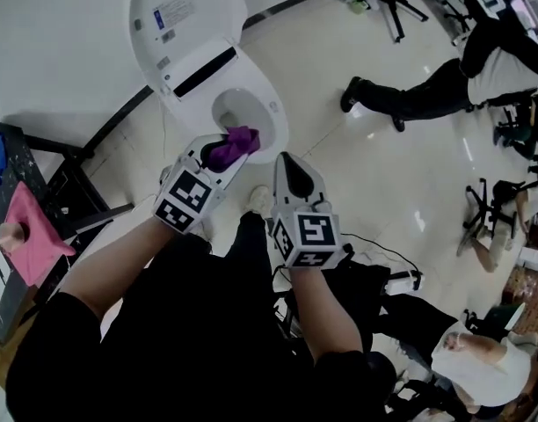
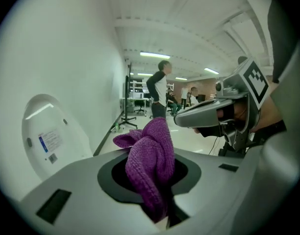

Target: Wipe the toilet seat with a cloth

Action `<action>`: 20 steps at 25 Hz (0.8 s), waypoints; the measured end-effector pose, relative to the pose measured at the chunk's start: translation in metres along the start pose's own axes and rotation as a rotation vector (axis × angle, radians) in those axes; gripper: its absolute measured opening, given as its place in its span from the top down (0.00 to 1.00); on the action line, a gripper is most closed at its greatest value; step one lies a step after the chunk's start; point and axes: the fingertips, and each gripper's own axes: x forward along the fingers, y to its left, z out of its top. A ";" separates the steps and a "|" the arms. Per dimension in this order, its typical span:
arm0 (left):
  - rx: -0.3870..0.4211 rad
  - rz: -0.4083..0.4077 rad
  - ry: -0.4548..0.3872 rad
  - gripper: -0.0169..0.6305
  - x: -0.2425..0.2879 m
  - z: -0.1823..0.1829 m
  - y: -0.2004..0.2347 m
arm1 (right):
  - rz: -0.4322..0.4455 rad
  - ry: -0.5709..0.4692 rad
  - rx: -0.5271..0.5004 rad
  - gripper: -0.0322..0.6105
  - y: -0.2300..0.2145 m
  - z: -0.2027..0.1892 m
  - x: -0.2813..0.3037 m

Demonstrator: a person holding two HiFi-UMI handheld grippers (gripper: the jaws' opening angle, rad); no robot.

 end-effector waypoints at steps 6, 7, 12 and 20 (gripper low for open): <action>0.014 0.057 -0.045 0.83 -0.084 0.003 -0.004 | 0.038 -0.025 -0.031 0.92 0.060 0.014 -0.027; 0.011 0.070 -0.052 0.83 -0.094 0.006 -0.005 | 0.050 -0.027 -0.038 0.93 0.066 0.018 -0.031; 0.004 0.152 -0.092 0.83 -0.122 0.023 -0.013 | 0.118 -0.048 -0.080 0.93 0.081 0.036 -0.047; 0.001 0.273 -0.130 0.83 -0.128 0.049 -0.037 | 0.211 -0.075 -0.127 0.93 0.072 0.052 -0.068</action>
